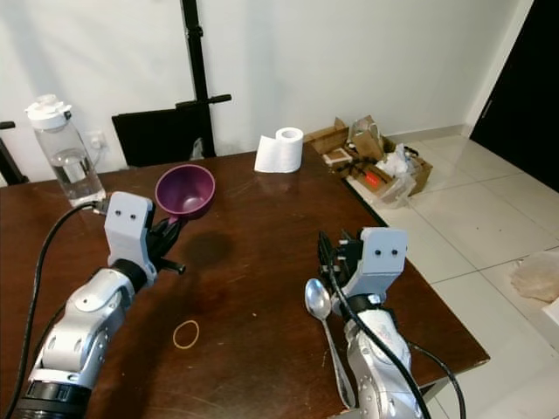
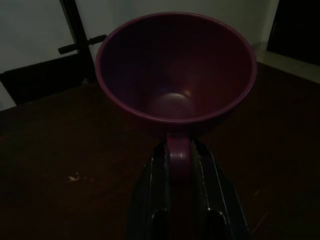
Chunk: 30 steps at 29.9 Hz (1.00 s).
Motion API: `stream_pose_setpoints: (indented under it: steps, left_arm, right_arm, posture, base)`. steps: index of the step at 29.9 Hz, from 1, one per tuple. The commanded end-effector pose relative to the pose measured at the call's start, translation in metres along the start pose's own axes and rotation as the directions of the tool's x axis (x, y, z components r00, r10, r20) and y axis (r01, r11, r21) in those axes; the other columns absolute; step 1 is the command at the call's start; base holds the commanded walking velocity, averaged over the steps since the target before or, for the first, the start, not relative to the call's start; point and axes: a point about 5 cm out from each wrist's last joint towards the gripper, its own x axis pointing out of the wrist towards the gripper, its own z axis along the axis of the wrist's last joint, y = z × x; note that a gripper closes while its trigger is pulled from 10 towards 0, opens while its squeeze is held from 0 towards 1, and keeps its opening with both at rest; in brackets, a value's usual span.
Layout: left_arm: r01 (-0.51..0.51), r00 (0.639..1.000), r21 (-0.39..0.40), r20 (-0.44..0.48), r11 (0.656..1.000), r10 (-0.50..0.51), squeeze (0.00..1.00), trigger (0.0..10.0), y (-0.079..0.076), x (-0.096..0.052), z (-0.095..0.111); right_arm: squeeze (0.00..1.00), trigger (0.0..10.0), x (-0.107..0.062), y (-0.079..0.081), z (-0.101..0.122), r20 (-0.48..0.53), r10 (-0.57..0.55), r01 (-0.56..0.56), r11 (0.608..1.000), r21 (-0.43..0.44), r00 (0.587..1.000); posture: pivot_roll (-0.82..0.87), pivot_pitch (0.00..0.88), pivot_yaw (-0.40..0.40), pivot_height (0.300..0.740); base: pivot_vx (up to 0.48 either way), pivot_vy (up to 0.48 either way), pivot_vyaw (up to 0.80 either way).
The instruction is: Setting the table
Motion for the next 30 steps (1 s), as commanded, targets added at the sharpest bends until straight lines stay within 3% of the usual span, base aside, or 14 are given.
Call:
stream_pose_setpoints:
  steps: [1, 30]
  left_arm:
    - [-0.003, 1.000, -0.004, -0.007, 1.000, 0.003, 0.00, 10.0, -0.0003, -0.0026, -0.0018]
    - [-0.005, 1.000, -0.004, -0.018, 1.000, 0.005, 0.00, 10.0, -0.0002, -0.0010, -0.0029]
  right_arm:
    - [0.00, 10.0, -0.0017, 0.0004, -0.0048, -0.018, 0.003, -0.003, 1.000, 0.002, 1.000]
    - [0.00, 10.0, -0.0012, 0.0010, -0.0060, -0.023, 0.018, -0.018, 1.000, 0.003, 1.000]
  posture:
    - [-0.07, 0.057, 0.102, 0.740]
    - [-0.08, 0.054, 0.107, 0.740]
  base:
    - [0.000, 0.000, 0.00]
    - [-0.275, 0.000, 0.00]
